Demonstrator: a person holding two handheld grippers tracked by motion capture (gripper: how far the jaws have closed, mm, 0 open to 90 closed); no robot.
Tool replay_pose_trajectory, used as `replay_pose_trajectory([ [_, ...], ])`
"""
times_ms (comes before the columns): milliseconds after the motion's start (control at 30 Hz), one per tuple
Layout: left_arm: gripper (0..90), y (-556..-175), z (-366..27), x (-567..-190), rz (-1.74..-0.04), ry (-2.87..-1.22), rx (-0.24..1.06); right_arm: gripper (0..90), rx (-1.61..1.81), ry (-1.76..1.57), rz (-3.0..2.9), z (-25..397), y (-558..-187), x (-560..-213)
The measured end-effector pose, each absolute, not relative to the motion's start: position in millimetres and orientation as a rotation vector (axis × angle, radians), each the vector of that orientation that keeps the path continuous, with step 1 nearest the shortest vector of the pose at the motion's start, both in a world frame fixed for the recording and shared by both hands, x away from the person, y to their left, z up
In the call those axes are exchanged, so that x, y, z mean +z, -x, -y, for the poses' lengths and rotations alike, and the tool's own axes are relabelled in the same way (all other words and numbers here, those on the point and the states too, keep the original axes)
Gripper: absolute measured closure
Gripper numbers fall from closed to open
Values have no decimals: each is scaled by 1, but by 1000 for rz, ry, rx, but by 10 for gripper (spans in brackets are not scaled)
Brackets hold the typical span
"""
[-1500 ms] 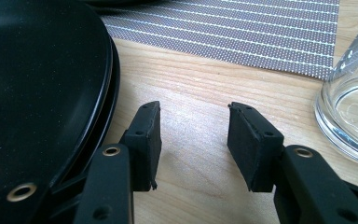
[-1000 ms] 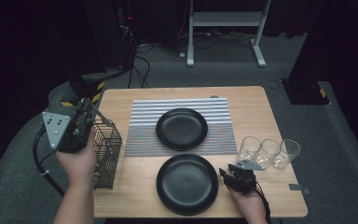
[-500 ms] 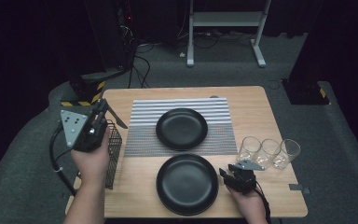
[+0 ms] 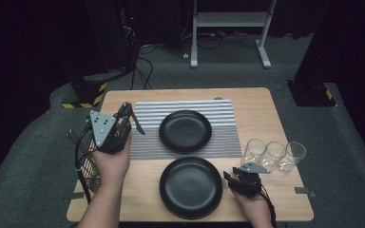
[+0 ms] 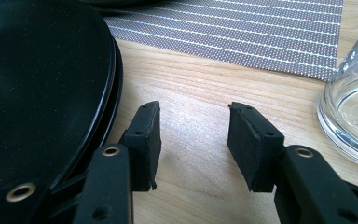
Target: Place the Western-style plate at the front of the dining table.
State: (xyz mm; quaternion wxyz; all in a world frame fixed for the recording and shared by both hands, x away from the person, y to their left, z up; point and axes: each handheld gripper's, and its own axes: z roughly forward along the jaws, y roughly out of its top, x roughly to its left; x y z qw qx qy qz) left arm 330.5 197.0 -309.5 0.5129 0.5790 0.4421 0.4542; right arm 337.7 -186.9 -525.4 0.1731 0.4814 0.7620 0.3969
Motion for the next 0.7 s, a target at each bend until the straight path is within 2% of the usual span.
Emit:
replay_pose_trajectory([
  [700, 830, -345, -175, -340, -1101, -1475, 1036, 538, 1135, -1368, -2163, 188, -338, -525],
])
